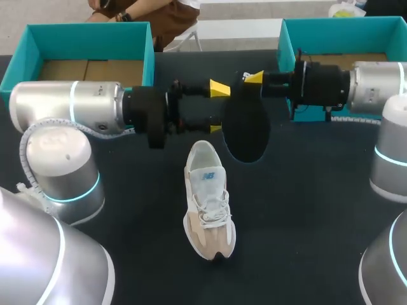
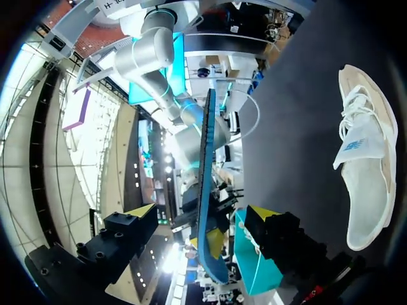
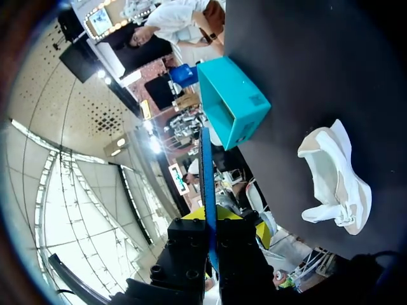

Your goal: Take the shoe out of the shoebox, open the shoe tongue, remove and reinsert the insole, then place the shoe into the shoebox

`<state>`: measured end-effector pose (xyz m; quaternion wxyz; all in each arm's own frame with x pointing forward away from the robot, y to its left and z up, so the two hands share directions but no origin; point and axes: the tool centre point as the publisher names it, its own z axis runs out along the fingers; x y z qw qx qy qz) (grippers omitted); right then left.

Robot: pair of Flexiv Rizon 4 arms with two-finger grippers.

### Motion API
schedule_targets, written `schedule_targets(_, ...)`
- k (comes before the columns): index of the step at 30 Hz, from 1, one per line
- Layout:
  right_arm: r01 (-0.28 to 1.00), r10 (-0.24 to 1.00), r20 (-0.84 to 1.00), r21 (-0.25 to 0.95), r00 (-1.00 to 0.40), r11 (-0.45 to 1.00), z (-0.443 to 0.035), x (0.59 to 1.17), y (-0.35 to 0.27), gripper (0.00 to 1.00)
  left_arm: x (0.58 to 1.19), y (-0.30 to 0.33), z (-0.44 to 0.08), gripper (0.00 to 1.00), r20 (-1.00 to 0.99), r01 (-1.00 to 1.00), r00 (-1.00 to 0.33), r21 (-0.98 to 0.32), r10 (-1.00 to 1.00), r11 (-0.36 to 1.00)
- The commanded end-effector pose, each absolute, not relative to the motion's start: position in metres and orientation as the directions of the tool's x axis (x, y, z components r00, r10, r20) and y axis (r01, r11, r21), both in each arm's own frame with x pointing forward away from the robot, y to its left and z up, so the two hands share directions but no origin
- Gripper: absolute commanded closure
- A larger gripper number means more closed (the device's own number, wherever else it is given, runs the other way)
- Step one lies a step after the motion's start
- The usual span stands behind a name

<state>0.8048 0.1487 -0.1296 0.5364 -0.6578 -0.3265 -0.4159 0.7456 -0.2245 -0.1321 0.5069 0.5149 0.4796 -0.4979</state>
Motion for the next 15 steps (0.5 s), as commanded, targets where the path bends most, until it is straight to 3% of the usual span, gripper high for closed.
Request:
schedule_targets(1,0.877,-0.002,0.894,-0.440,0.448,-0.191,-0.1336,0.8141,0.1591,1.00,0.7522,-0.2407,-0.1331,0.16,-0.999,0.998,0.048,0.048,-0.018,-0.031)
schedule_targets(3,0.877,-0.001,0.894,-0.441,0.449,-0.190,-0.1337,0.8135,0.1600,1.00,0.7524,-0.2424,-0.1325,0.29,-0.998,0.998,0.052,0.053,-0.021,-0.033)
schedule_targets(4,0.877,0.000,0.893,-0.442,0.451,-0.189,-0.1339,0.8129,0.1603,1.00,0.7526,-0.2430,-0.1319,0.39,-0.998,0.998,0.054,0.054,-0.023,-0.032)
schedule_targets(5,0.876,0.000,0.892,-0.444,0.452,-0.190,-0.1342,0.8123,0.1602,1.00,0.7524,-0.2434,-0.1316,0.56,-0.998,0.998,0.055,0.055,-0.024,-0.033)
schedule_targets(8,0.874,-0.002,0.891,-0.445,0.454,-0.194,-0.1347,0.8116,0.1596,1.00,0.7518,-0.2437,-0.1318,0.74,-0.998,0.998,0.057,0.057,-0.024,-0.034)
schedule_targets(10,0.873,-0.003,0.890,-0.447,0.455,-0.196,-0.1355,0.8113,0.1591,1.00,0.7513,-0.2435,-0.1336,1.00,-0.998,0.998,0.054,0.055,-0.024,-0.035)
schedule_targets(15,0.872,0.000,0.889,-0.450,0.459,-0.190,-0.1369,0.8126,0.1618,1.00,0.7525,-0.2449,-0.1370,1.00,-0.998,0.999,0.046,0.046,-0.032,-0.023)
